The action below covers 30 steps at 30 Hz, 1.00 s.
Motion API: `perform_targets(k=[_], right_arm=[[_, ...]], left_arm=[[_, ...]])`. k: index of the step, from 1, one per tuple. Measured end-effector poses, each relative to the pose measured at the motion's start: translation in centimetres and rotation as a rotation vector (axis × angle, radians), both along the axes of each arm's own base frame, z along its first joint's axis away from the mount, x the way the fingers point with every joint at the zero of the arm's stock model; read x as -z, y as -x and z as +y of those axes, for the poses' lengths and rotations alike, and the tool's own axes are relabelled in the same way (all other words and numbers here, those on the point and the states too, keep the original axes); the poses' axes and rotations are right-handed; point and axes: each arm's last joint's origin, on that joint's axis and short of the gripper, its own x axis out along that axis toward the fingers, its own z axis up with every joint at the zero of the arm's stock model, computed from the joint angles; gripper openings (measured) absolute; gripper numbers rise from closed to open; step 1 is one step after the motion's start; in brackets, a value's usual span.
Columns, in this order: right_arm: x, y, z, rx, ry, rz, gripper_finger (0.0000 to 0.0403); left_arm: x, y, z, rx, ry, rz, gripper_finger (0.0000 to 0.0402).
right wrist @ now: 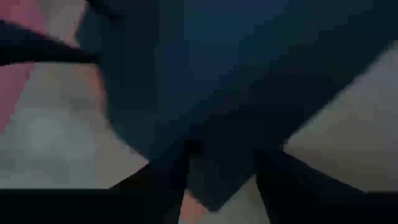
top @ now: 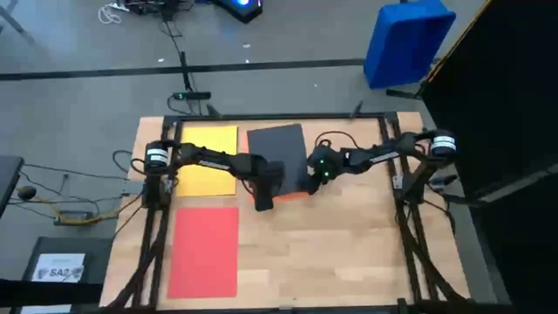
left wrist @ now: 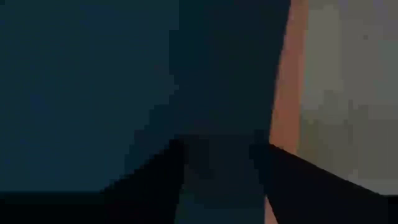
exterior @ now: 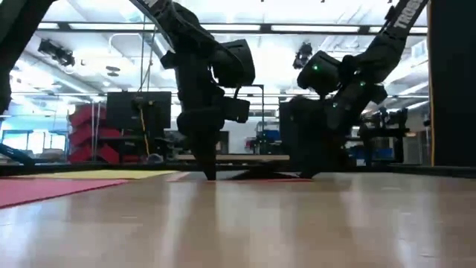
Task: Organize paper
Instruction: Put the black paper to the top right of the table
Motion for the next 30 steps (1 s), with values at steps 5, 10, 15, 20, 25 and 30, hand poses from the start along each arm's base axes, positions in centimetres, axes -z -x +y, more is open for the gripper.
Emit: perform_targets(k=[5, 10, 15, 20, 25, 30], right_arm=[[-0.3, -0.3, -0.1, -0.007, 0.004, -0.047, 0.0154], [-0.6, -0.5, -0.1, -0.008, 0.013, -0.081, 0.0154], [-1.0, -0.8, -0.2, -0.015, 0.025, -0.131, 0.0154], [-1.6, -1.3, 0.0, -0.067, 0.073, -0.211, 0.0154], [-2.1, -1.8, 0.5, -0.119, 0.127, -0.279, 0.0154], [-2.5, -2.0, 0.5, -0.123, 0.14, -0.322, 0.0154]], left_arm=[[0.0, 0.0, 0.0, 0.001, 0.002, -0.003, 0.0183], [0.0, -0.1, 0.0, 0.0, 0.001, -0.009, 0.0183], [0.0, -0.1, 0.0, 0.0, 0.002, -0.009, 0.0183], [0.0, -0.1, 0.0, 0.001, 0.001, -0.009, 0.0183], [0.0, -0.1, 0.0, 0.001, 0.001, -0.008, 0.0183], [0.0, -0.1, 0.0, 0.002, 0.001, -0.008, 0.0183]])
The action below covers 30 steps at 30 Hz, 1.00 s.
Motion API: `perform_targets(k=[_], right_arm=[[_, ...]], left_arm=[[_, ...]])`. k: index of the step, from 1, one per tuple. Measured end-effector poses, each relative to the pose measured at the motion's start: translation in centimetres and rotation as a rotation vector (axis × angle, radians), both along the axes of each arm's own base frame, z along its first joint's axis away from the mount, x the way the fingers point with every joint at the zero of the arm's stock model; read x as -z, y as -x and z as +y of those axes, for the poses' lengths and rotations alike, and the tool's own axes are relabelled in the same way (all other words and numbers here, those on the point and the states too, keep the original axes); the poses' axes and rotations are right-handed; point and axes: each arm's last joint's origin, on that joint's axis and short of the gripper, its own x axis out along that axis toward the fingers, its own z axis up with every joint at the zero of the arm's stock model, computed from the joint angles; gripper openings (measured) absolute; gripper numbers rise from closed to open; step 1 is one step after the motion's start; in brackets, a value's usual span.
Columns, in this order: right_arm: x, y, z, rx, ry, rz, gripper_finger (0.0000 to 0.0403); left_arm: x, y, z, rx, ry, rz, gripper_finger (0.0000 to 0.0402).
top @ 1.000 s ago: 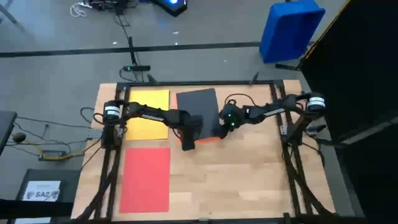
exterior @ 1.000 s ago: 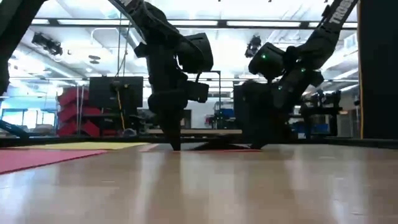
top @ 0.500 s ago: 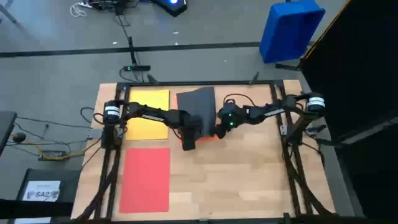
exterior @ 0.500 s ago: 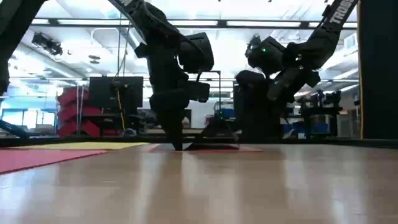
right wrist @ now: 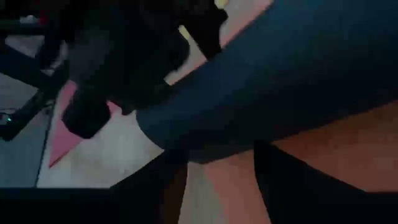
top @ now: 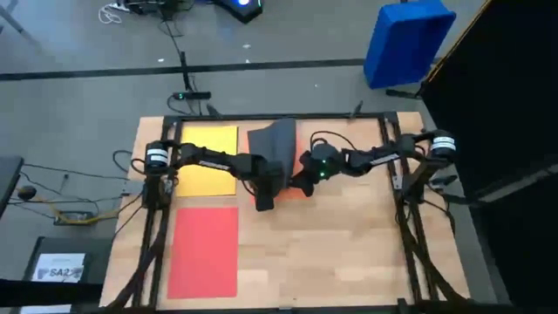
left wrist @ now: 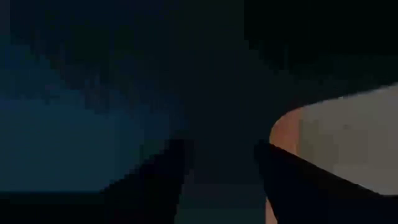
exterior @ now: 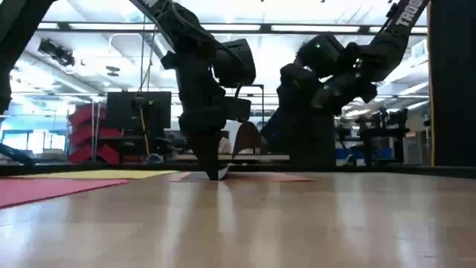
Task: Organize paper
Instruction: Put the black paper to the top right of the table
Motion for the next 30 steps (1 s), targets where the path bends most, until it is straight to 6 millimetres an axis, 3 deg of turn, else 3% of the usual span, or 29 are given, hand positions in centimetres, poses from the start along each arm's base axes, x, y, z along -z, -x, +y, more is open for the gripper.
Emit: perform_targets(k=[20, 30], right_arm=[[-0.3, -0.1, 0.2, -0.038, -0.084, -0.041, 0.0154], [1.3, 2.4, -1.1, 0.064, -0.125, -0.122, 0.0154]], left_arm=[[0.0, 0.3, 0.0, 0.008, 0.001, 0.034, 0.0183], [0.0, 0.2, 0.0, 0.009, 0.0, 0.025, 0.0183]])
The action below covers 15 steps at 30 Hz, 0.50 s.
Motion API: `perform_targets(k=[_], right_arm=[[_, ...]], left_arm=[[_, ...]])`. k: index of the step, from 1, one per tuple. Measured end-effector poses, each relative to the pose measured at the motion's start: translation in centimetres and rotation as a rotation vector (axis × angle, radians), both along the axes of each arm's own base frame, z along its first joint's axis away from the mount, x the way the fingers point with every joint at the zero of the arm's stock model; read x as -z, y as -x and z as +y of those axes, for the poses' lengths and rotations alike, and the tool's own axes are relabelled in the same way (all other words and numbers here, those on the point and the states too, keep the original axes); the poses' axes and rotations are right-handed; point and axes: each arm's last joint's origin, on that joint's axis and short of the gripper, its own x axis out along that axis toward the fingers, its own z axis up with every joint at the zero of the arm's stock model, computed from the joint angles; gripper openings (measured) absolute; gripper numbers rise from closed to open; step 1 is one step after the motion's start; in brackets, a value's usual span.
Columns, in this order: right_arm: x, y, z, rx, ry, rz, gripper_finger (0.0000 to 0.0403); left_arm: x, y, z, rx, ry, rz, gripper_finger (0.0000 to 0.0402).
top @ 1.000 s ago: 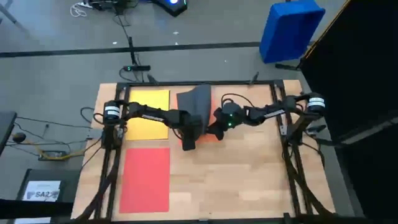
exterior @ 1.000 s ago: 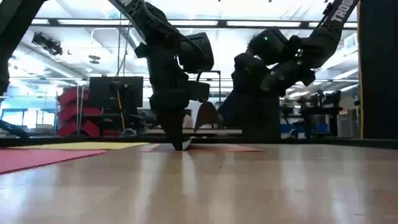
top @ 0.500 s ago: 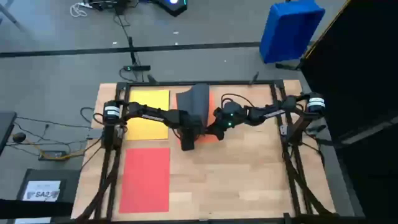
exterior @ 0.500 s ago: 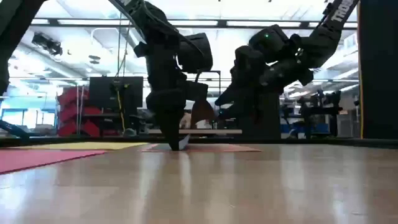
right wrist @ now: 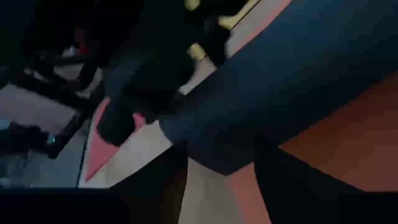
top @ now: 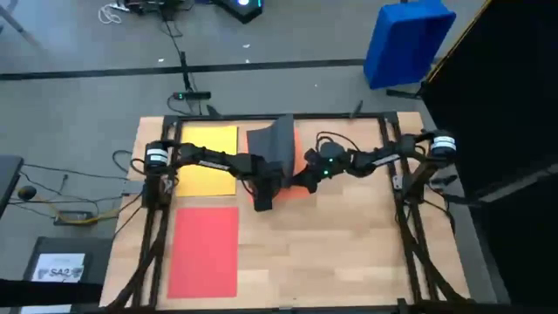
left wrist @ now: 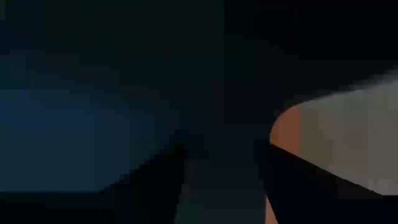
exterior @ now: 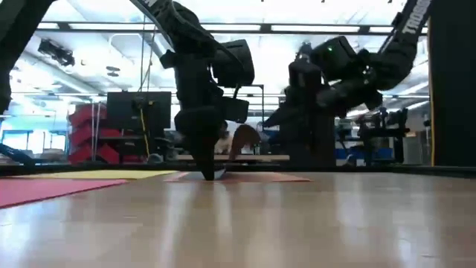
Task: Organize paper
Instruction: Put the black paper to the top right of the table
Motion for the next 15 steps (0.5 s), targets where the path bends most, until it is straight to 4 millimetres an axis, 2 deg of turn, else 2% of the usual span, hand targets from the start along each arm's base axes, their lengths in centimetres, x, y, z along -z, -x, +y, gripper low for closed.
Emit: perform_targets(k=[5, 8, 15], right_arm=[[0.3, 0.9, -0.4, 0.039, -0.026, -0.05, 0.0154], [0.6, 0.8, -0.4, 0.052, -0.036, -0.08, 0.0154], [3.1, -0.1, -0.5, 0.009, -0.149, -0.135, 0.0154]], left_arm=[[0.0, -0.2, 0.0, 0.0, -0.003, -0.026, 0.0183], [0.0, -0.3, 0.0, 0.0, -0.003, -0.031, 0.0183], [-0.1, -0.4, 0.0, 0.0, -0.004, -0.038, 0.0183]])
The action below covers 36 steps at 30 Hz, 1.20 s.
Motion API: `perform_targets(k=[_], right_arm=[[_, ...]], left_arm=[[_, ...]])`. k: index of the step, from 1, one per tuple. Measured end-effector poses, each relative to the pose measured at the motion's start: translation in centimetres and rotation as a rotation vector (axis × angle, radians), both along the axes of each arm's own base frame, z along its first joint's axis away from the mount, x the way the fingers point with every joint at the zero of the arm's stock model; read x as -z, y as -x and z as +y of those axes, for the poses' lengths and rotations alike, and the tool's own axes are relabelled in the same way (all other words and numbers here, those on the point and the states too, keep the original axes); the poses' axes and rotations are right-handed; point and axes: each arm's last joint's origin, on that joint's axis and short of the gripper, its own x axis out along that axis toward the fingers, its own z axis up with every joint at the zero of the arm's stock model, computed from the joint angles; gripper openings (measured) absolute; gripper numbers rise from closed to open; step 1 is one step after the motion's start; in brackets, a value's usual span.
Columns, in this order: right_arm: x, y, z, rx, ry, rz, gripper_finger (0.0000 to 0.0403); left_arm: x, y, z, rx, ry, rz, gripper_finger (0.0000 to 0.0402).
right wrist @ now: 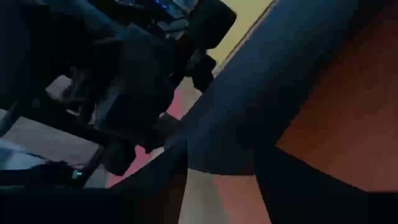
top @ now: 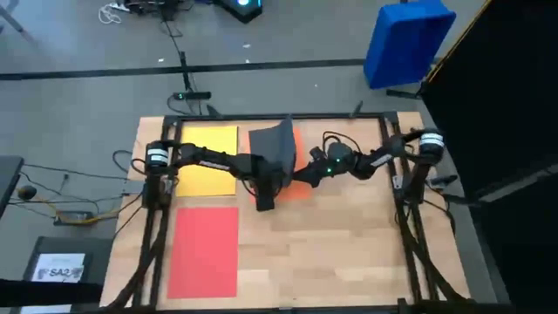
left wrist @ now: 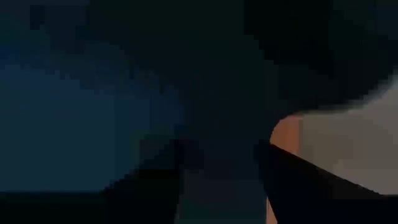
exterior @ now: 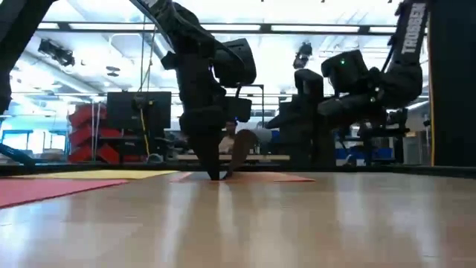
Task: Organize paper
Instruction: Put the black paper to the top right of the table
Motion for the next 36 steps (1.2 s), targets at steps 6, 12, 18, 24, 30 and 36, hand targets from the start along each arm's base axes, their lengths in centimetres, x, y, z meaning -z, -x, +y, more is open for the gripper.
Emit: perform_targets(k=[6, 12, 18, 24, 30, 36], right_arm=[[1.2, -0.1, -0.8, -0.026, -0.066, -0.084, 0.0154], [1.0, 0.3, -1.7, -0.002, -0.078, -0.089, 0.0154], [1.1, 0.4, -2.1, 0.057, -0.043, -0.081, 0.0154], [1.1, 0.6, -2.9, 0.133, -0.015, -0.074, 0.0154], [1.3, 1.2, -4.2, 0.2, 0.028, -0.06, 0.0154], [1.5, 0.9, -5.4, 0.204, 0.059, -0.009, 0.0154]], left_arm=[[0.0, 0.0, 0.0, 0.0, 0.0, -0.002, 0.0183], [0.0, 0.0, 0.0, 0.0, 0.0, -0.002, 0.0183], [0.0, -0.1, 0.0, 0.0, -0.001, -0.013, 0.0183], [-0.1, -0.1, 0.0, 0.0, -0.002, -0.015, 0.0183], [-0.1, -0.1, 0.0, 0.0, -0.001, -0.015, 0.0183], [-0.1, -0.1, 0.0, 0.0, -0.001, -0.015, 0.0183]])
